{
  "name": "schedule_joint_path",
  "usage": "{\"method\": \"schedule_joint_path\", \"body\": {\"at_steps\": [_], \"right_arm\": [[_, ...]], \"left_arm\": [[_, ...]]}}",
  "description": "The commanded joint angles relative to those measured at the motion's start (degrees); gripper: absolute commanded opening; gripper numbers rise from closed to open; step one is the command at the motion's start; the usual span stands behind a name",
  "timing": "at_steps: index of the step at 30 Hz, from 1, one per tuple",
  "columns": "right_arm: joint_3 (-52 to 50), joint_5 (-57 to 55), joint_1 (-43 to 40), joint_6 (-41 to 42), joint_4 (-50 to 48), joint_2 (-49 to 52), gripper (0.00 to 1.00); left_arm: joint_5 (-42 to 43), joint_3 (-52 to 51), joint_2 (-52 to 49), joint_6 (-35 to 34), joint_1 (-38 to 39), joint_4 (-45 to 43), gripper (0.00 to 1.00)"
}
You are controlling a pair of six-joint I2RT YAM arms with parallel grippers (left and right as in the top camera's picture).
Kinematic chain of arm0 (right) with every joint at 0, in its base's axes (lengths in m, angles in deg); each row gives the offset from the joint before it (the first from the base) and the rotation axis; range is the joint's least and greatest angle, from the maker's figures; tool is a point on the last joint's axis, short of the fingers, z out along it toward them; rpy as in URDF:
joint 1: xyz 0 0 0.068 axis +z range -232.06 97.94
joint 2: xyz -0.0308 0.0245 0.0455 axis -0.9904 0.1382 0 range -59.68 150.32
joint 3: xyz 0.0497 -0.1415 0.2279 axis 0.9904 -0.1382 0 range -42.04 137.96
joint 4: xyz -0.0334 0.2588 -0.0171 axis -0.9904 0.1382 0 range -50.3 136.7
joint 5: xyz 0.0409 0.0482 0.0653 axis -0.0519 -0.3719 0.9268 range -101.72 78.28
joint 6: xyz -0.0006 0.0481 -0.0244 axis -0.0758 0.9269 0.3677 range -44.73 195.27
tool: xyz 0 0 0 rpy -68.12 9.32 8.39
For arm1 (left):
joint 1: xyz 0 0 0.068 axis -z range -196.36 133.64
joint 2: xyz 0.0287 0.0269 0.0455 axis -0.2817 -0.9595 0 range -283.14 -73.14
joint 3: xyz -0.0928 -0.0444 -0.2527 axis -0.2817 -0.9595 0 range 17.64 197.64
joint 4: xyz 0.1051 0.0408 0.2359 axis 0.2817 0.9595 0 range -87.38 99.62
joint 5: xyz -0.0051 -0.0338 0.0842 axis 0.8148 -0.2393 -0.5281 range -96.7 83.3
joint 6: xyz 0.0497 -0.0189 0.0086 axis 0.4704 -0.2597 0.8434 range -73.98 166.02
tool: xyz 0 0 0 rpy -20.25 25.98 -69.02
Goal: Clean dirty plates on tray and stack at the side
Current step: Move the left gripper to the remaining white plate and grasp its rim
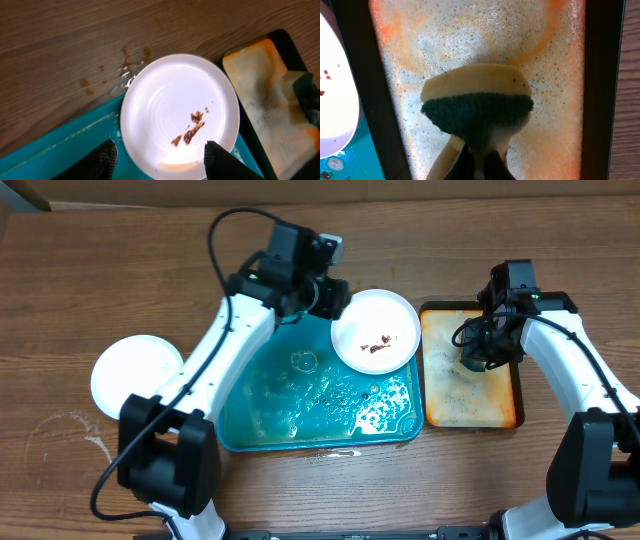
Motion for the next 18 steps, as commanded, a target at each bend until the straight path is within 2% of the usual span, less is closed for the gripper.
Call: {"method": "schedule_joint_path", "body": {"at_steps": [1, 6, 13, 18], "right_arm": [[-0.31, 0.39, -0.13, -0.72, 0.09, -0.96, 0.04], [-0.31, 0.37, -0.13, -0.74, 0.92, -0.96, 0.04], [-0.31, 0.39, -0.13, -0.72, 0.96, -0.96, 0.04], [-0.31, 0.39, -0.13, -0.72, 1.07, -0.96, 0.04]], "left_arm": [[-5.31, 0.92, -4.00, 0.59, 2.10, -1.84, 0.59], [-11.89, 0.92, -8.00, -1.90, 3.13, -2.49, 0.59], [-10.32, 0.92, -13.40, -3.52, 3.10, -2.19, 0.59], [-8.66, 0.92, -15.30, -3.54, 3.15, -1.77, 0.48]]}}
